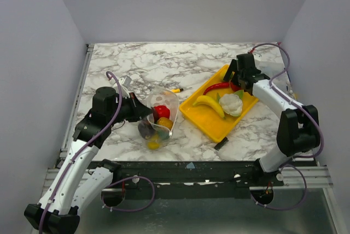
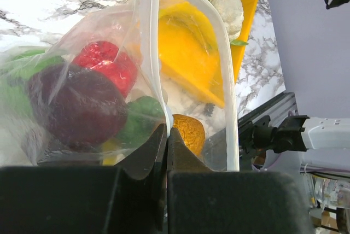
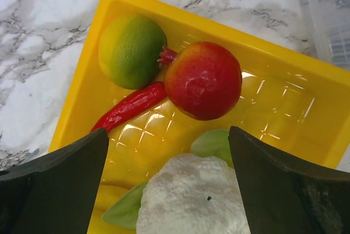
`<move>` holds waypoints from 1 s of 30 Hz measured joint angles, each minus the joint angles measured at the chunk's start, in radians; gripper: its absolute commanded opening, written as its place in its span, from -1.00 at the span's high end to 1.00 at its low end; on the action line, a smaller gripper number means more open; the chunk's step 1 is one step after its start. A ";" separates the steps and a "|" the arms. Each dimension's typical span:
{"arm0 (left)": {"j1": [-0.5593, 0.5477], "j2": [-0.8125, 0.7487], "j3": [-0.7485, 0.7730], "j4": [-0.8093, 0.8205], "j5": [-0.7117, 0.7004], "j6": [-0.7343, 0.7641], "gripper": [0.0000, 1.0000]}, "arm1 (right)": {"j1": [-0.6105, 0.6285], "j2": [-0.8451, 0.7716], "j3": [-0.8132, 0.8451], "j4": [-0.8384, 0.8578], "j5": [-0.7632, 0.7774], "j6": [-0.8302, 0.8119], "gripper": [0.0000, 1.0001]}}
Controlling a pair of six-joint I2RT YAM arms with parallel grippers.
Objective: Place the food in the zip-top bag and seal the zipper
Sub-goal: Pick up the fake fruit from the bin.
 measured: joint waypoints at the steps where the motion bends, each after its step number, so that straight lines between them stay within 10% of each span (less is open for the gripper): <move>1: 0.000 0.001 0.000 0.000 0.000 0.003 1.00 | -0.007 0.018 0.000 0.004 -0.013 0.000 -0.89; 30: 0.000 0.018 0.000 -0.002 0.000 0.033 1.00 | -0.060 0.197 0.012 0.121 0.005 0.004 -0.79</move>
